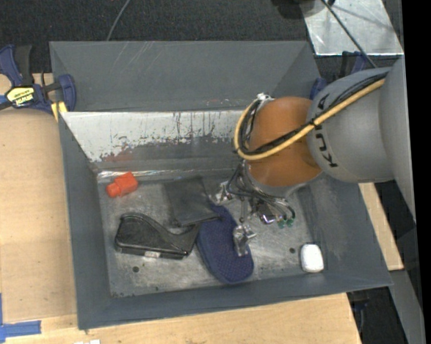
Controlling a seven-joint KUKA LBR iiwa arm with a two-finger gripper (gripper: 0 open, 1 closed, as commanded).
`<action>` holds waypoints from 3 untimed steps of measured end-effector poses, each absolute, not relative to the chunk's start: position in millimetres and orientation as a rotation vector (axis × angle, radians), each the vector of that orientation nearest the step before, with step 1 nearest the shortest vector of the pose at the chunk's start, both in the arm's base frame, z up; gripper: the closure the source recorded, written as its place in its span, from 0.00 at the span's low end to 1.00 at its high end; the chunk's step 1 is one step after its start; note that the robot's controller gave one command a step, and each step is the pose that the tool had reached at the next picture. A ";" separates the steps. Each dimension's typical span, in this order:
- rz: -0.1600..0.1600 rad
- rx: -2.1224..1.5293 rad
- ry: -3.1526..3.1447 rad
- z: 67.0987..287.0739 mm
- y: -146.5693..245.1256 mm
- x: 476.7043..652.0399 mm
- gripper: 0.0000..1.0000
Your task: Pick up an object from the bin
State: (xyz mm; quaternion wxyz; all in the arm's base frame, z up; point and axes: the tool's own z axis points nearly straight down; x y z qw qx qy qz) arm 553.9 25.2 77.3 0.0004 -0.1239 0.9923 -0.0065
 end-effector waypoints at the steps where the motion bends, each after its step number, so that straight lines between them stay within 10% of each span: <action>1: -0.016 -0.600 3.084 77.3 42.6 572.3 0.00; 2: -0.031 -0.393 3.101 78.4 70.7 560.3 0.00; 3: -0.031 -0.394 3.102 78.7 70.5 560.0 1.00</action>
Offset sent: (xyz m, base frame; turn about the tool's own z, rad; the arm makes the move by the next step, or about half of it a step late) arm 0.0145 0.0242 -0.0073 -0.1397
